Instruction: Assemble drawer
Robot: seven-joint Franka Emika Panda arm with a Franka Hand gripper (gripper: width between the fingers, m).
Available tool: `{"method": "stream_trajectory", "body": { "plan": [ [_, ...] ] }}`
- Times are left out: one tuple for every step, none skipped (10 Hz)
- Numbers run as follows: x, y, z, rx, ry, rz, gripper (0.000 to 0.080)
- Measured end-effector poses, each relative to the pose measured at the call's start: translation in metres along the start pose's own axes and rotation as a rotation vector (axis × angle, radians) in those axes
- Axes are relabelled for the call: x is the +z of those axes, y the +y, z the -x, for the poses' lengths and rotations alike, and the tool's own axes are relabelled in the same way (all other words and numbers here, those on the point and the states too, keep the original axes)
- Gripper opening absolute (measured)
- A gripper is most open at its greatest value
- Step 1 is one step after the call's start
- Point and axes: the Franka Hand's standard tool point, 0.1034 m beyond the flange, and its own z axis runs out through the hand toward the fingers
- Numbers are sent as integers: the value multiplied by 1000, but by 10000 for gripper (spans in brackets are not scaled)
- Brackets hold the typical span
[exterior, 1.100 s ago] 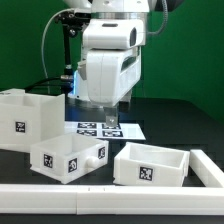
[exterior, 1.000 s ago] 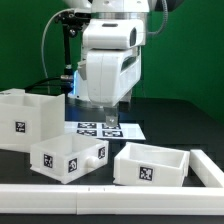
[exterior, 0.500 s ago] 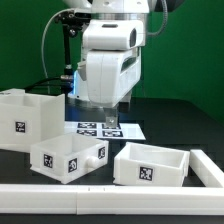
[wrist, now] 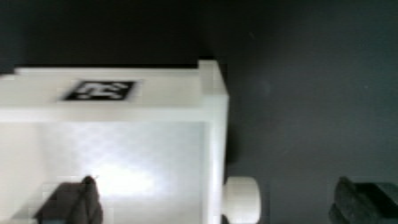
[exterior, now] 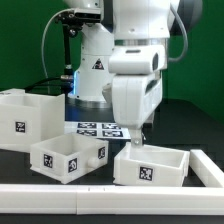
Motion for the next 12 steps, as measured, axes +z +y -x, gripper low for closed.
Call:
{"method": "stream_trajectory", "body": {
  "plan": [
    [13,-2,1,3,6,2,650],
    [24,-4,5,6,10,2,650],
    [28,-4,9,14,8,-4,650],
    [27,-4,9,14,9,-2,526],
    [28,-4,9,15,9,-3,387],
    [28,-4,9,15,8,-4,243],
    [28,-4,10,16,8,-4,108],
    [28,-4,10,16,8,-4,108],
    [28,-4,10,16,7,-3,33],
    [19,-6,16,-19,4,1,33],
    [2,-20,28,-46,-6,6,33],
    [-13,-40,38,-53,-19,7,33]
  ]
}}
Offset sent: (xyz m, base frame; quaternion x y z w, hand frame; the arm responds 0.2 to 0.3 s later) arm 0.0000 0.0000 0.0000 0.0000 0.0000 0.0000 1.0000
